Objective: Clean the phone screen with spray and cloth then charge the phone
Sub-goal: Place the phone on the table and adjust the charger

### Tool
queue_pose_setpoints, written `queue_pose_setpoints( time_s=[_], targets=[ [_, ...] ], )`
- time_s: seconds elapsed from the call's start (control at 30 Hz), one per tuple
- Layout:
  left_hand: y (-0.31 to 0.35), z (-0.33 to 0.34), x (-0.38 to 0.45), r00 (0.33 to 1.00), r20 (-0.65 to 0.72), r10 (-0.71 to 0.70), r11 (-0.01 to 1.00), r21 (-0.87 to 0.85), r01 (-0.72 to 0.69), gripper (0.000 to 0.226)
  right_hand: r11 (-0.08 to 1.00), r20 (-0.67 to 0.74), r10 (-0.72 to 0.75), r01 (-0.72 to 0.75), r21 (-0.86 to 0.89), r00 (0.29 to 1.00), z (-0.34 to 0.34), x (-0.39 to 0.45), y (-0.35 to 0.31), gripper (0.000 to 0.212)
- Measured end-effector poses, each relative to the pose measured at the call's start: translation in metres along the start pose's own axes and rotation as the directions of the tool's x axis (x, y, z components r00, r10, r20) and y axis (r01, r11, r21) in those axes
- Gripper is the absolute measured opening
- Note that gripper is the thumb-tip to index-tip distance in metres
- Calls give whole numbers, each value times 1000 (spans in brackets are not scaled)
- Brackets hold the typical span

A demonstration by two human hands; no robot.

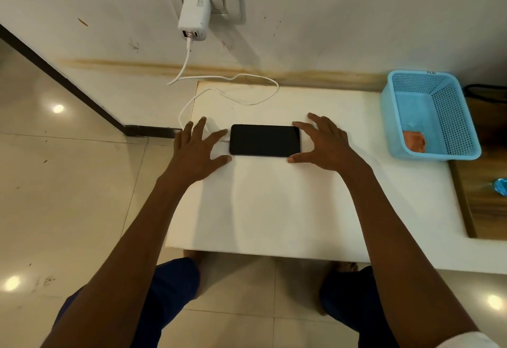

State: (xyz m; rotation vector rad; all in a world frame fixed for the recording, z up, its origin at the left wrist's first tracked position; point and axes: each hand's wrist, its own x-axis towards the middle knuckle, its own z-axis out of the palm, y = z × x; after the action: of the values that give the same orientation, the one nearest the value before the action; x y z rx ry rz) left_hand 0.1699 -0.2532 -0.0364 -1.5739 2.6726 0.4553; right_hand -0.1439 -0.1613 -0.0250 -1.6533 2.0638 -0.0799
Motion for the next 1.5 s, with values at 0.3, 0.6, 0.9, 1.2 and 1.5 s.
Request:
queue_pose_setpoints(
  time_s=[0.3, 0.6, 0.9, 1.2, 1.5],
  targets=[
    [11, 2, 7, 998, -56, -23, 999, 28, 25, 61, 1000, -15, 10, -10, -6, 1000, 0, 8, -2, 94],
    [6, -1, 14, 999, -16, -29, 995, -97, 27, 63, 985, -168, 26, 3, 174, 986, -2, 9, -22, 70],
    [-8, -9, 11, 982, -108, -152, 978, -158, 134, 58, 959, -360, -209, 262, 106, 909, 5, 24, -84, 38],
    [-5, -6, 15, 999, -11, -39, 979, -200, 36, 63, 989, -8, -92, 91, -118, 996, -7, 67, -100, 47],
    [-5, -10, 11, 992, 27, -124, 972, -197, 127, 70, 980, -135, -3, -24, -199, 991, -6, 39, -58, 46]
  ],
)
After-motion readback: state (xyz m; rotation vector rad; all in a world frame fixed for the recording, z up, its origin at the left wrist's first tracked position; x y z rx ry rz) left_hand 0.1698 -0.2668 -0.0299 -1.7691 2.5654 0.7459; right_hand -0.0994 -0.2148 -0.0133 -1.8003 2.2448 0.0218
